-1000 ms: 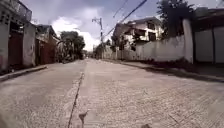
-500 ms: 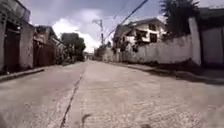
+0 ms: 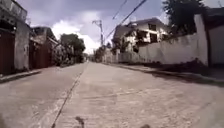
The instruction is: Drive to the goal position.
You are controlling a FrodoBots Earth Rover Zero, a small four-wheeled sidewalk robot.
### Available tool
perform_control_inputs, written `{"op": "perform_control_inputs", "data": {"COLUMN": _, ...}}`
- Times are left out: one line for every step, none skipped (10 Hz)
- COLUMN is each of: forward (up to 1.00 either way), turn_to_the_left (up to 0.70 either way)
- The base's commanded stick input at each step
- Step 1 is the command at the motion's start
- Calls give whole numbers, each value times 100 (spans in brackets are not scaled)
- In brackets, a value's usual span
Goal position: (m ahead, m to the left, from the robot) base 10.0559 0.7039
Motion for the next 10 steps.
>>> {"op": "perform_control_inputs", "data": {"forward": 85, "turn_to_the_left": 1}}
{"op": "perform_control_inputs", "data": {"forward": 85, "turn_to_the_left": 1}}
{"op": "perform_control_inputs", "data": {"forward": 85, "turn_to_the_left": 1}}
{"op": "perform_control_inputs", "data": {"forward": 85, "turn_to_the_left": 1}}
{"op": "perform_control_inputs", "data": {"forward": 85, "turn_to_the_left": 1}}
{"op": "perform_control_inputs", "data": {"forward": 85, "turn_to_the_left": 1}}
{"op": "perform_control_inputs", "data": {"forward": 85, "turn_to_the_left": 1}}
{"op": "perform_control_inputs", "data": {"forward": 85, "turn_to_the_left": 1}}
{"op": "perform_control_inputs", "data": {"forward": 85, "turn_to_the_left": 1}}
{"op": "perform_control_inputs", "data": {"forward": 85, "turn_to_the_left": 1}}
